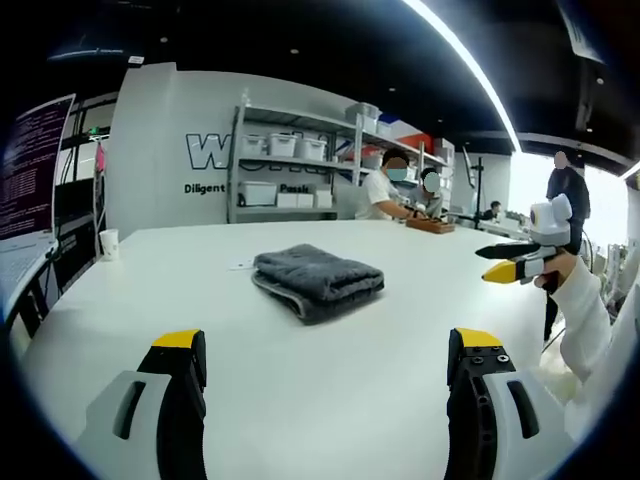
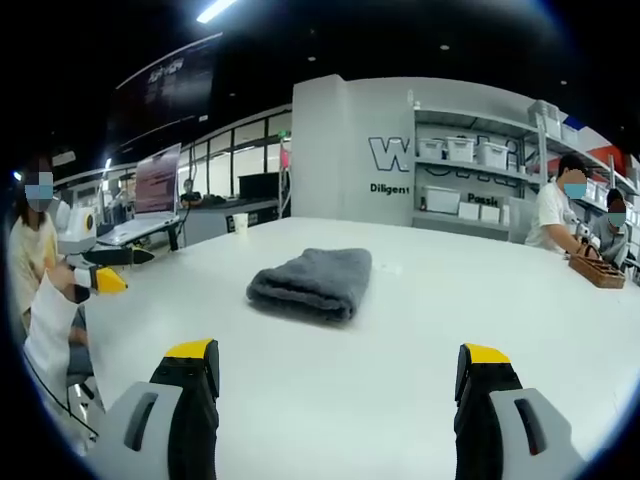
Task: Open the folded towel by lifting each exposed corner and separating the folded layers until the towel lies flat within the target outline without major curled edges
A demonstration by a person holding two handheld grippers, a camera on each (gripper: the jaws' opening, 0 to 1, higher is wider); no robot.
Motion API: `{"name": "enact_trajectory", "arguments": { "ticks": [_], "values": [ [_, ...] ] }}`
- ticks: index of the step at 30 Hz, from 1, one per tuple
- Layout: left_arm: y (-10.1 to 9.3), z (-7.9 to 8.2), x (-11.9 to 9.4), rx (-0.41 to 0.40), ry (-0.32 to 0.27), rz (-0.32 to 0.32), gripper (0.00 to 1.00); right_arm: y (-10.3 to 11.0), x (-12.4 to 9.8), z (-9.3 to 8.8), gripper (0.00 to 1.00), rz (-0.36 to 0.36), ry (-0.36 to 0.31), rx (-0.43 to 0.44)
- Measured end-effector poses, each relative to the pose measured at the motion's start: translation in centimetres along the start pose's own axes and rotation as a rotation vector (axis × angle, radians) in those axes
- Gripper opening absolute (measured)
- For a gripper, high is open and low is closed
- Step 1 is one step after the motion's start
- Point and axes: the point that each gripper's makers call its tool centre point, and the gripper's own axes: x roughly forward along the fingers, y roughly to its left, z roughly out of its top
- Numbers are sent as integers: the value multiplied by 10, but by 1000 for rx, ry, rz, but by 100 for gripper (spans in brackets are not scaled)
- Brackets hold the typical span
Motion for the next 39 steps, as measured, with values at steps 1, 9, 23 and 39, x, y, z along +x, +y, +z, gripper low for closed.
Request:
{"name": "enact_trajectory", "arguments": {
  "ticks": [1,9,23,39],
  "values": [
    [0,0,0,0,0,0,100,0,0,0,100,1,1,-5],
    [1,-2,0,2,9,12,100,-3,11,4,100,4,35,-122],
    [-6,0,0,6,7,8,100,14,46,38,99,86,19,-328],
    [-9,3,-7,12,-6,11,100,61,96,59,86,281,43,-539]
  ]
}}
